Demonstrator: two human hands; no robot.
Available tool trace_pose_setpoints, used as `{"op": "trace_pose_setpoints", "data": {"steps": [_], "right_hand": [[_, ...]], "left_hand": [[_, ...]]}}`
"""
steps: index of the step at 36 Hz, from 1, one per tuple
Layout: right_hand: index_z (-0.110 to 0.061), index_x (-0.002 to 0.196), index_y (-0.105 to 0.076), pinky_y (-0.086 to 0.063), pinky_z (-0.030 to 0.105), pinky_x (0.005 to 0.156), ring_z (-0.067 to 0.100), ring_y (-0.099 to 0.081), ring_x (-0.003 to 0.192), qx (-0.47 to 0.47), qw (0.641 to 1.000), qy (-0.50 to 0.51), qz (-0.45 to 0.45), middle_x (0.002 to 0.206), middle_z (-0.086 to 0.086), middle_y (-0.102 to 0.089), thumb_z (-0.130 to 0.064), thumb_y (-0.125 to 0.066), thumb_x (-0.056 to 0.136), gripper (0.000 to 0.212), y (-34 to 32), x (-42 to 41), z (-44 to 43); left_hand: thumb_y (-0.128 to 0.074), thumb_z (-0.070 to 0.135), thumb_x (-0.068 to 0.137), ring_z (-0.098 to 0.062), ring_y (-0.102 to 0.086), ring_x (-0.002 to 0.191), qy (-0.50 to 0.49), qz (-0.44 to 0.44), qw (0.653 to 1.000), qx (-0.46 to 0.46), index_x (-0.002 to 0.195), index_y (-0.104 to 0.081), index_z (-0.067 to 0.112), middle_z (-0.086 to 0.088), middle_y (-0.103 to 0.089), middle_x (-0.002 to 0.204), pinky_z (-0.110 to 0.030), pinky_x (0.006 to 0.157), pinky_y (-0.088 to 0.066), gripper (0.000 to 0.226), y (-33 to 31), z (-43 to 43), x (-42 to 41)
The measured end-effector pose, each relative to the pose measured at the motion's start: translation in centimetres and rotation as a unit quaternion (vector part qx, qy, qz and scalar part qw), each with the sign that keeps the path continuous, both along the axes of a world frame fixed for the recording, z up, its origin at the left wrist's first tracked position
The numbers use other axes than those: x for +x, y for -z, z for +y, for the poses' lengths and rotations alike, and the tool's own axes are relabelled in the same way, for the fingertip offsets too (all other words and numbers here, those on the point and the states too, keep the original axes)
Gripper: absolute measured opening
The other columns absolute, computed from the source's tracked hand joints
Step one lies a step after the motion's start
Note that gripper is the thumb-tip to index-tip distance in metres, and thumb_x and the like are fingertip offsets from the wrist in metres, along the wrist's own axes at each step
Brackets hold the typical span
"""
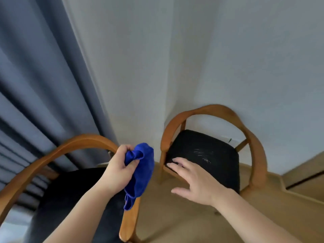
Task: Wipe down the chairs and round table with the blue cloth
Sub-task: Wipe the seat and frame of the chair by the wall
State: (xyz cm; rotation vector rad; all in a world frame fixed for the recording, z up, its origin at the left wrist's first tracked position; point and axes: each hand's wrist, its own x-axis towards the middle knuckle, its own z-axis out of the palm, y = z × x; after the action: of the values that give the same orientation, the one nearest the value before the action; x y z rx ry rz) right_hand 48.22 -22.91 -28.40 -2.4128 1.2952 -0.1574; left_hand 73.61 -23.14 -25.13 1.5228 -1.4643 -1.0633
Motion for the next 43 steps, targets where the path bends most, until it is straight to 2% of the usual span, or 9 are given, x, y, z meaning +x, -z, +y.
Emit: {"op": "trace_pose_setpoints", "data": {"steps": [2,6,11,15,19,23,27,34,43], "right_hand": [[-0.039,0.150,-0.022,-0.034,0.019,0.109,0.003,-0.036,0.134,0.026,0.998,0.049,-0.020,0.153,-0.019,-0.021,-0.049,-0.054,0.093,0.066,0.8,-3.7,1.7],[-0.039,0.149,-0.024,-0.037,0.017,0.105,0.001,-0.041,0.130,0.073,0.990,0.114,-0.048,0.150,-0.023,-0.024,-0.041,-0.056,0.094,0.064,2.3,-9.6,4.3],[-0.036,0.150,-0.025,-0.032,0.018,0.109,0.001,-0.037,0.134,0.098,0.979,0.155,-0.085,0.152,-0.023,-0.023,-0.034,-0.061,0.092,0.068,2.8,-14.4,6.2],[-0.036,0.149,-0.026,-0.026,0.018,0.114,-0.002,-0.026,0.140,0.098,0.975,0.161,-0.113,0.154,-0.022,-0.025,-0.031,-0.068,0.088,0.074,3.1,-16.9,6.8],[-0.036,0.142,-0.038,-0.038,0.025,0.109,-0.002,-0.042,0.128,0.128,0.968,0.168,-0.135,0.139,-0.021,-0.046,-0.023,-0.068,0.084,0.067,3.8,-18.2,6.4],[-0.035,0.125,-0.053,-0.050,0.029,0.093,0.002,-0.058,0.107,0.150,0.959,0.189,-0.145,0.115,-0.020,-0.063,-0.018,-0.065,0.083,0.047,4.7,-18.7,5.4],[-0.030,0.113,-0.057,-0.052,0.035,0.083,0.008,-0.062,0.093,0.166,0.960,0.193,-0.120,0.100,-0.013,-0.066,-0.024,-0.063,0.082,0.031,5.6,-19.0,3.3],[-0.032,0.116,-0.055,-0.050,0.029,0.081,0.007,-0.060,0.090,0.187,0.960,0.201,-0.061,0.098,-0.016,-0.064,-0.022,-0.060,0.080,0.037,7.0,-19.2,-2.0],[-0.034,0.123,-0.051,-0.049,0.027,0.085,0.008,-0.059,0.095,0.235,0.955,0.178,0.022,0.107,-0.016,-0.063,-0.026,-0.060,0.083,0.042,10.3,-17.4,-10.9]], "left_hand": [[-0.054,0.009,0.092,-0.015,-0.063,0.083,0.010,0.002,1.000,0.017,0.097,-0.051,0.026,0.000,-0.064,0.090,-0.036,0.074,-0.054,0.018,0.3,0.9,-2.7],[-0.053,0.011,0.093,-0.012,-0.063,0.081,0.066,-0.004,0.997,0.030,0.097,-0.051,0.027,0.006,-0.064,0.089,-0.034,0.071,-0.055,0.016,0.8,2.4,-8.3],[-0.051,0.013,0.094,-0.006,-0.061,0.086,0.176,-0.056,0.981,0.053,0.100,-0.049,0.039,0.016,-0.060,0.093,-0.032,0.074,-0.055,0.026,1.3,3.5,-15.0],[-0.050,0.013,0.093,-0.010,-0.060,0.089,0.256,-0.096,0.961,0.038,0.104,-0.047,0.036,0.015,-0.059,0.095,-0.035,0.078,-0.055,0.026,1.4,3.9,-19.0],[-0.050,0.010,0.092,-0.015,-0.059,0.089,0.307,-0.093,0.947,0.026,0.106,-0.046,0.031,0.010,-0.058,0.097,-0.037,0.077,-0.053,0.025,1.7,3.7,-21.5],[-0.051,0.010,0.092,-0.011,-0.058,0.089,0.312,-0.097,0.944,0.038,0.107,-0.046,0.030,0.013,-0.057,0.096,-0.035,0.078,-0.052,0.026,2.6,2.3,-22.1],[-0.054,0.014,0.091,-0.007,-0.058,0.088,0.287,-0.111,0.950,0.060,0.105,-0.047,0.035,0.013,-0.058,0.096,-0.034,0.078,-0.053,0.026,4.4,-0.4,-21.9],[-0.058,0.011,0.086,-0.014,-0.060,0.082,0.276,-0.091,0.951,0.106,0.102,-0.049,0.030,0.005,-0.060,0.094,-0.040,0.070,-0.054,0.026,8.6,-6.2,-21.2],[-0.059,0.013,0.087,-0.007,-0.063,0.080,0.254,-0.107,0.947,0.163,0.099,-0.046,0.037,0.010,-0.060,0.093,-0.033,0.067,-0.056,0.030,14.4,-14.1,-19.6]]}}
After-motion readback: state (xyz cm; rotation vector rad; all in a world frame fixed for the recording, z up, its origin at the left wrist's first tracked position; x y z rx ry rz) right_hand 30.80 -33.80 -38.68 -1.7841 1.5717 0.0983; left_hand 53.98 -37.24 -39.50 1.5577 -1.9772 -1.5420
